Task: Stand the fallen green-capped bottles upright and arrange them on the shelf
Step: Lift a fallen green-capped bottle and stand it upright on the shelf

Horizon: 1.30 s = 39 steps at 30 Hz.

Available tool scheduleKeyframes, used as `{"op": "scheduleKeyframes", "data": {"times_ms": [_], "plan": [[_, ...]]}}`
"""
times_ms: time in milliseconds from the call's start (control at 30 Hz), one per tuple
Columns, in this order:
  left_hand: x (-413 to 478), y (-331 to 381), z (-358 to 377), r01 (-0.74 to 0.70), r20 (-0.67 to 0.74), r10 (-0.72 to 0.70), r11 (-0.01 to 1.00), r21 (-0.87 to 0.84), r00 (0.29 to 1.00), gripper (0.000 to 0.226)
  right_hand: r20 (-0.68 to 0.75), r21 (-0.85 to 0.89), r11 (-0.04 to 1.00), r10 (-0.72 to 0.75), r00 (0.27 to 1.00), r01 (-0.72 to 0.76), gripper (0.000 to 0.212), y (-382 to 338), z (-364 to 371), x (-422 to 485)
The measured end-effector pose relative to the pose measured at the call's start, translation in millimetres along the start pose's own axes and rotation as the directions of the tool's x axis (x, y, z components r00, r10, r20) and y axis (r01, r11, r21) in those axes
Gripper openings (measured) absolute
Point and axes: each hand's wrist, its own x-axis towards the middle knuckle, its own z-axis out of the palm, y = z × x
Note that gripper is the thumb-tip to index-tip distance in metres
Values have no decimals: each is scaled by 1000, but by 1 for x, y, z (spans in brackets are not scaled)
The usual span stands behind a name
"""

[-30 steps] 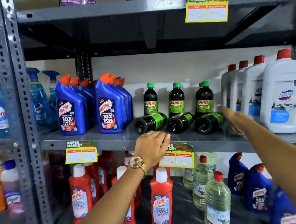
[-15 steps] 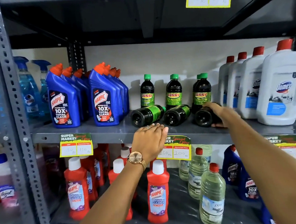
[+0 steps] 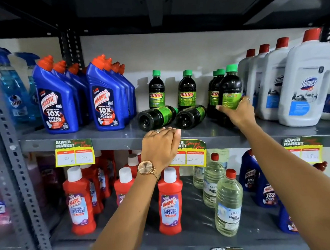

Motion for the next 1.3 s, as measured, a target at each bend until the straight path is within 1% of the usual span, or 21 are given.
{"op": "scheduleKeyframes", "data": {"times_ms": [67, 100, 200, 233, 333, 433, 500, 567, 600, 667, 733, 767, 833, 867, 967, 1033, 1067, 1100, 1167, 1200, 1300], "plan": [[0, 1, 0, 8, -6, -8, 1000, -6, 1000, 40, 59, 29, 998, 52, 997, -54, 89, 5, 0, 6], [0, 1, 0, 11, -5, -11, 1000, -11, 1000, 40, 79, 33, 997, 69, 995, -72, 87, 10, 1, 12], [-1, 1, -1, 28, -11, -28, 1000, -9, 1000, 39, 103, 28, 996, 87, 991, -90, 60, 12, -1, 10], [-1, 1, -1, 30, -10, -30, 999, -11, 999, 39, 88, 16, 996, 90, 992, -92, 57, 10, -1, 8], [0, 1, 0, 39, -2, -39, 999, -15, 999, 36, 54, -44, 998, 49, 997, -46, 72, 11, 0, 7], [0, 2, 1, 50, -4, -50, 999, -5, 999, 37, 98, -69, 995, 77, 992, -71, 81, 10, 3, 9], [0, 2, 1, 49, -1, -49, 999, -2, 999, 36, 121, -56, 994, 97, 988, -91, 73, 12, 3, 12], [0, 2, 1, 49, -2, -49, 999, 2, 999, 36, 96, -69, 993, 98, 991, -91, 65, 13, 2, 13], [1, 1, 1, 50, -2, -50, 999, 7, 999, 36, 80, -86, 992, 95, 992, -88, 68, 13, 1, 12], [1, 1, 2, 49, -3, -49, 999, 13, 999, 38, 64, -123, 988, 99, 993, -90, 84, 14, 3, 10], [0, 1, 3, 48, -6, -48, 999, 15, 999, 39, 91, -148, 986, 88, 992, -74, 94, 14, 4, 11], [0, 1, 3, 47, -4, -47, 999, 14, 999, 39, 111, -131, 989, 87, 990, -72, 89, 15, 5, 13], [1, 1, 2, 43, 1, -43, 999, 9, 999, 38, 132, -121, 990, 84, 988, -68, 71, 15, 4, 14], [1, 1, 2, 41, 2, -41, 999, 7, 999, 37, 121, -131, 989, 85, 989, -69, 69, 16, 3, 14], [1, 2, 3, 52, -2, -52, 999, 9, 999, 38, 71, -199, 980, 39, 997, -24, 89, 17, 6, 12], [2, 2, 3, 59, -5, -59, 998, 4, 998, 40, 81, -261, 965, 3, 997, 18, 103, 15, 9, 10], [1, 2, 3, 63, -7, -63, 998, 2, 998, 41, 98, -271, 963, 13, 995, 14, 105, 15, 10, 10], [1, 3, 3, 67, -9, -67, 998, 2, 998, 41, 108, -266, 964, 15, 994, 15, 101, 16, 11, 12], [1, 3, 3, 74, -14, -74, 997, 7, 997, 41, 122, -271, 962, 8, 993, 25, 86, 16, 9, 12], [1, 3, 3, 78, -12, -78, 997, 8, 997, 41, 122, -281, 959, 2, 993, 32, 84, 16, 9, 12], [1, 3, 4, 86, 5, -86, 996, 8, 996, 41, 98, -333, 942, 6, 995, 28, 101, 15, 9, 10]]}}
